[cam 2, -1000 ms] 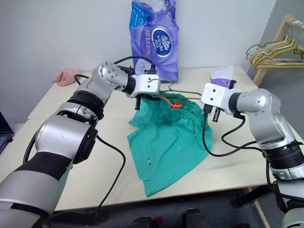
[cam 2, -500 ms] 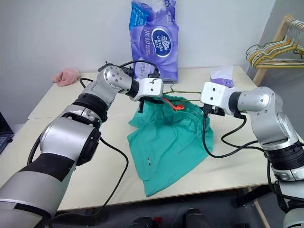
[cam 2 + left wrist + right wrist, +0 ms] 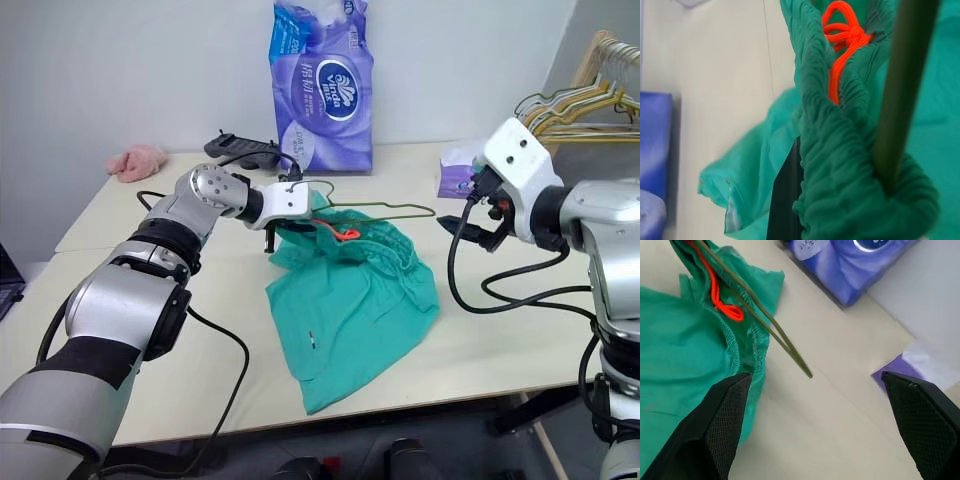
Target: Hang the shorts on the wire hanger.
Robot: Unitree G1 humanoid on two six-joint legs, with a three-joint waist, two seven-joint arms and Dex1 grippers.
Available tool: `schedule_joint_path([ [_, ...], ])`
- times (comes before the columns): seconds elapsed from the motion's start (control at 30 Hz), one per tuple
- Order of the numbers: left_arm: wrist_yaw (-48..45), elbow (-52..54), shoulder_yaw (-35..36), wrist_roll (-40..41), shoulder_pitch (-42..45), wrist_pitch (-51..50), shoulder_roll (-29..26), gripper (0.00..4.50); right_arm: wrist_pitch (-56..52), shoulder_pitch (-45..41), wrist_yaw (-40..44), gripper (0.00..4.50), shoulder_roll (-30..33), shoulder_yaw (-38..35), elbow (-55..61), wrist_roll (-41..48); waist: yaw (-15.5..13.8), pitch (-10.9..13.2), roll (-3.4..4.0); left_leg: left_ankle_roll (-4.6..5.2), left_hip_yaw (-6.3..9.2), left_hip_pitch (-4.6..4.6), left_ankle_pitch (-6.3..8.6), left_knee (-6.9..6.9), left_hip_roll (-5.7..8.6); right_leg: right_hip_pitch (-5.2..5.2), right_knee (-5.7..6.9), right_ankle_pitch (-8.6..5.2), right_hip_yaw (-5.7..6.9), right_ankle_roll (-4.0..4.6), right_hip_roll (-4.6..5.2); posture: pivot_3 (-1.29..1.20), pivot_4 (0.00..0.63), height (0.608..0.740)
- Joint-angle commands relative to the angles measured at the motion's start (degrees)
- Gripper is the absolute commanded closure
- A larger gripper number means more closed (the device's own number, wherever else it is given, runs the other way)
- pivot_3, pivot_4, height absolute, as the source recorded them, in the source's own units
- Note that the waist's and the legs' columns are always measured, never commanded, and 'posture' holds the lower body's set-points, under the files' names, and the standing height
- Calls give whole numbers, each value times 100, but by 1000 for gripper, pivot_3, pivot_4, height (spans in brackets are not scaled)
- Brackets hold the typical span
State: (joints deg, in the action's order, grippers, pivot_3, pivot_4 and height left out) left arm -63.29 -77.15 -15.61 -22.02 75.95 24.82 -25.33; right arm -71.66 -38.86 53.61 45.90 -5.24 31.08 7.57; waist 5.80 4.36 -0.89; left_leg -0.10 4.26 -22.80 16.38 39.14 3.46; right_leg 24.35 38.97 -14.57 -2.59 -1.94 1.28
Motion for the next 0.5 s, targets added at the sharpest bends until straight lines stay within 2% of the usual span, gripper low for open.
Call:
schedule_joint_path([
  [0.03, -72, 171, 410, 460, 128, -87, -30, 4500, -268, 658, -534, 72, -687, 29, 208, 305, 10, -25, -26, 0, 0, 0, 0, 0, 0, 0, 1, 0, -1, 0, 0, -191, 34, 740],
  [0.2, -160, 231, 480, 546, 79, -89, -48, 4500, -24, 922, -1226, 72, -1504, 350, -170, 370, 62, -32, -19, -2, -2, 1, -1, 0, 2, 5, 7, 0, -3, 0, 1, -164, 30, 740],
  [0.43, -215, 272, 521, 566, 79, -78, -123, 4500, 566, 651, -1896, 72, -2105, 661, -1009, 425, 82, -39, -17, -8, 2, 3, -5, -3, 2, 5, 6, 0, 1, 0, 0, -135, 25, 740],
  [0.5, -229, 283, 526, 570, 79, -79, -133, 4500, 744, 640, -1980, 72, -2099, 773, -1164, 379, 79, -39, -17, -9, 5, 3, -5, -4, 2, 5, 6, 0, 4, 0, 0, -124, 21, 740],
])
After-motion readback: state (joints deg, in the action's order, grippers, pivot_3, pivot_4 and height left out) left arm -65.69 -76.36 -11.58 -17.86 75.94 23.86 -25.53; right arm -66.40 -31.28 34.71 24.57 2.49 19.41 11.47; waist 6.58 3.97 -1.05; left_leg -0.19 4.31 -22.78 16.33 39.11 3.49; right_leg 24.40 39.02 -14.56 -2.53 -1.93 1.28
